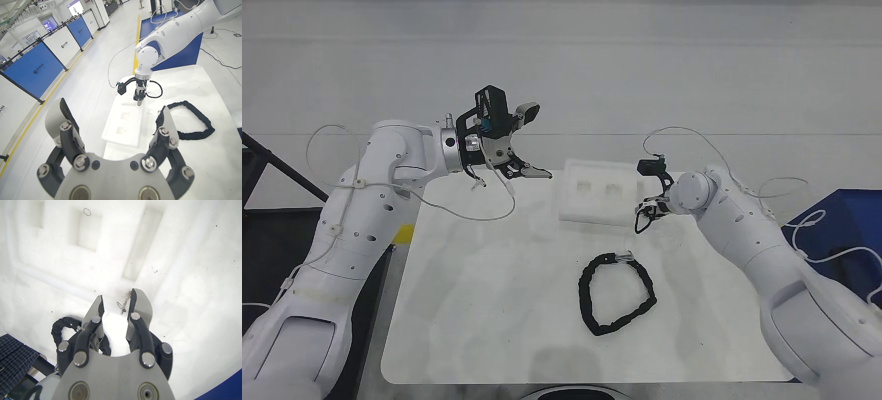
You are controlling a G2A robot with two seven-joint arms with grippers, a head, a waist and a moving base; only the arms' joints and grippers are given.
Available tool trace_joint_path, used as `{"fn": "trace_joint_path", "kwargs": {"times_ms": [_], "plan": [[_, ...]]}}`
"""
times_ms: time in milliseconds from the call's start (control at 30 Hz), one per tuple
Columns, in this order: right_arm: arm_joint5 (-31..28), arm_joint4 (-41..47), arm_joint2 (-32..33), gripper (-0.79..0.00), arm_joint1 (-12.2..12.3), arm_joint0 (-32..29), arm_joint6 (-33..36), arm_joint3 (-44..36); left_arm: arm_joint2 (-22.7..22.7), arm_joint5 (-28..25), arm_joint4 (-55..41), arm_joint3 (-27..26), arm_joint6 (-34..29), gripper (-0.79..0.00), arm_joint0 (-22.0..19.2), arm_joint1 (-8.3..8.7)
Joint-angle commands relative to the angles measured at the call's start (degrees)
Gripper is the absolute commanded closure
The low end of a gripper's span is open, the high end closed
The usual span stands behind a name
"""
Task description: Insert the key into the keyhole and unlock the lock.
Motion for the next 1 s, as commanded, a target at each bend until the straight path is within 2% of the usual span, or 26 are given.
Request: {"fn": "trace_joint_path", "kwargs": {"times_ms": [0, 333, 600, 767, 967], "plan": [[0.2, -0.2, 0.2, -0.234, -0.1, 0.0, 0.1, 0.0, 0.0, 0.0, 0.0, 0.0, 0.0, -0.785, 0.0, 0.00], [1.5, -1.2, 0.7, -0.182, -0.8, -0.2, 0.0, 0.7, 0.0, 0.0, 0.0, 0.0, 0.0, -0.785, 0.0, 0.00], [3.2, -2.8, 0.5, -0.095, -1.8, -0.2, 0.1, 2.2, 0.0, 0.0, 0.0, 0.0, 0.0, -0.785, 0.0, 0.00], [3.4, -3.1, 0.7, 0.000, -2.4, -0.1, -0.3, 3.5, 0.0, 0.0, 0.0, 0.0, 0.0, -0.785, 0.0, 0.00], [3.6, -3.7, 1.0, 0.000, -2.9, 0.5, -0.3, 4.5, 0.0, 0.0, 0.0, 0.0, 0.0, -0.785, 0.0, 0.00]]}}
